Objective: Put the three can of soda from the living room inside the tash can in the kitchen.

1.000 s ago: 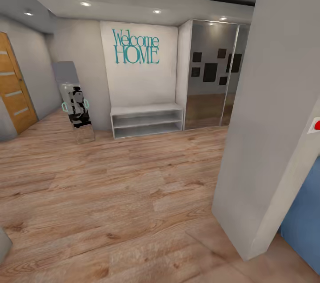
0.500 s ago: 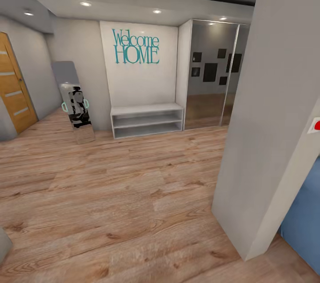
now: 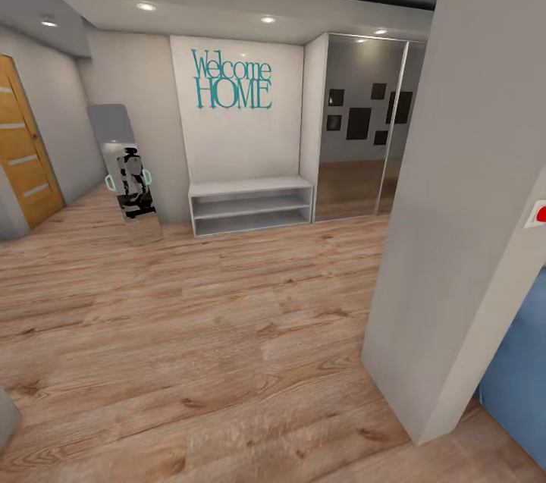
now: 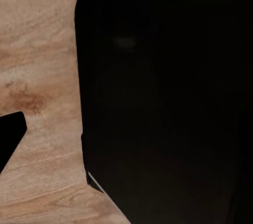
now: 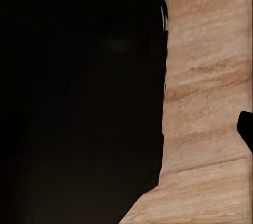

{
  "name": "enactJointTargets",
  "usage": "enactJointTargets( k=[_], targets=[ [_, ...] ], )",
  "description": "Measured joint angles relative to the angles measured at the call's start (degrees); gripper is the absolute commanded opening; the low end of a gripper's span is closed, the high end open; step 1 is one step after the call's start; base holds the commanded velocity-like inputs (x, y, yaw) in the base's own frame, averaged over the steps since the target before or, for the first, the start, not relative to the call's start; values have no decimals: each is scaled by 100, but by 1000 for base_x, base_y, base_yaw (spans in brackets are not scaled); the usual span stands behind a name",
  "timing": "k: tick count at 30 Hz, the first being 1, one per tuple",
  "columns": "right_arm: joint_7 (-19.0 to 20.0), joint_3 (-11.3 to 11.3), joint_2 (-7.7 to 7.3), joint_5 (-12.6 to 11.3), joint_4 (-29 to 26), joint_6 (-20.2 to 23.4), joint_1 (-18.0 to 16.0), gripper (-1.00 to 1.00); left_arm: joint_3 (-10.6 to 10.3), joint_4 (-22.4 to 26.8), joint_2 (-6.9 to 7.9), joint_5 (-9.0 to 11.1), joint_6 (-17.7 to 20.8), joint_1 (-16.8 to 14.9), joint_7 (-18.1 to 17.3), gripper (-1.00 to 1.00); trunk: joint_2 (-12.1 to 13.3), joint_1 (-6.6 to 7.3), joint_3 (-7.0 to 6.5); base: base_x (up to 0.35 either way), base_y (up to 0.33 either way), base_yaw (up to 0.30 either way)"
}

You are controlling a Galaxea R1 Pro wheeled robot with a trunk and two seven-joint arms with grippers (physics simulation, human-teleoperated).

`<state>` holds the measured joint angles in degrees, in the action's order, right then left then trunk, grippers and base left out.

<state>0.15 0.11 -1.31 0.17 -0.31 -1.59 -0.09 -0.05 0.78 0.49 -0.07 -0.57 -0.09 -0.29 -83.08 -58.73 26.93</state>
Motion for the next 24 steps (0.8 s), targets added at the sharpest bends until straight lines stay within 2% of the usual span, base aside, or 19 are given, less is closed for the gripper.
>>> enactJointTargets(
  k=[6, 7, 8, 12, 17, 19, 20, 21, 23, 24],
  targets=[
    [2, 5, -40, 17, -193, -193, 0, 100, -11, 194, 38, -1, -187, -7, -3, 100, 0, 0, 0, 0, 0, 0],
    [2, 7, -42, 21, -486, -593, -4, 100, -12, 479, 43, 0, -280, -11, -4, 100, 0, 0, -2, 0, 0, 0],
    [2, 7, -46, 23, -727, -678, -2, 100, -14, 728, 54, 2, -342, -10, -6, 100, 0, 0, -1, 0, 0, 0],
    [12, 13, -40, 25, -1239, -764, -1, 100, -13, 1308, 66, 5, -408, -9, -26, 100, 0, 0, 0, 0, 0, 0],
    [135, 27, -15, 36, -2122, -809, -3, 100, -13, 2316, 80, 6, -433, -10, -42, 100, 0, 0, -1, 0, 0, 0],
    [319, 27, -20, 45, -2603, -817, -17, 100, -12, 2996, 81, 3, -410, -6, -42, 100, 0, 0, -1, 0, 0, 0],
    [506, 26, -38, 51, -3065, -815, -46, 100, 0, 3596, 82, 7, -380, 0, -41, 100, 0, 0, 0, 0, 0, 0],
    [561, 25, -45, 54, -3277, -808, -53, 100, 2, 4243, 82, 9, -369, -5, -41, 100, 0, 0, -1, 0, 0, 0],
    [642, 25, -56, 58, -3638, -786, -69, 100, 1, 4730, 82, 11, -337, -2, -41, 100, 0, 0, -1, 0, 0, 0],
    [692, 25, -65, 64, -4019, -767, -80, 100, -1, 5278, 79, 8, -269, -2, -38, 100, 0, 0, -2, 0, 0, 0]
  ],
)
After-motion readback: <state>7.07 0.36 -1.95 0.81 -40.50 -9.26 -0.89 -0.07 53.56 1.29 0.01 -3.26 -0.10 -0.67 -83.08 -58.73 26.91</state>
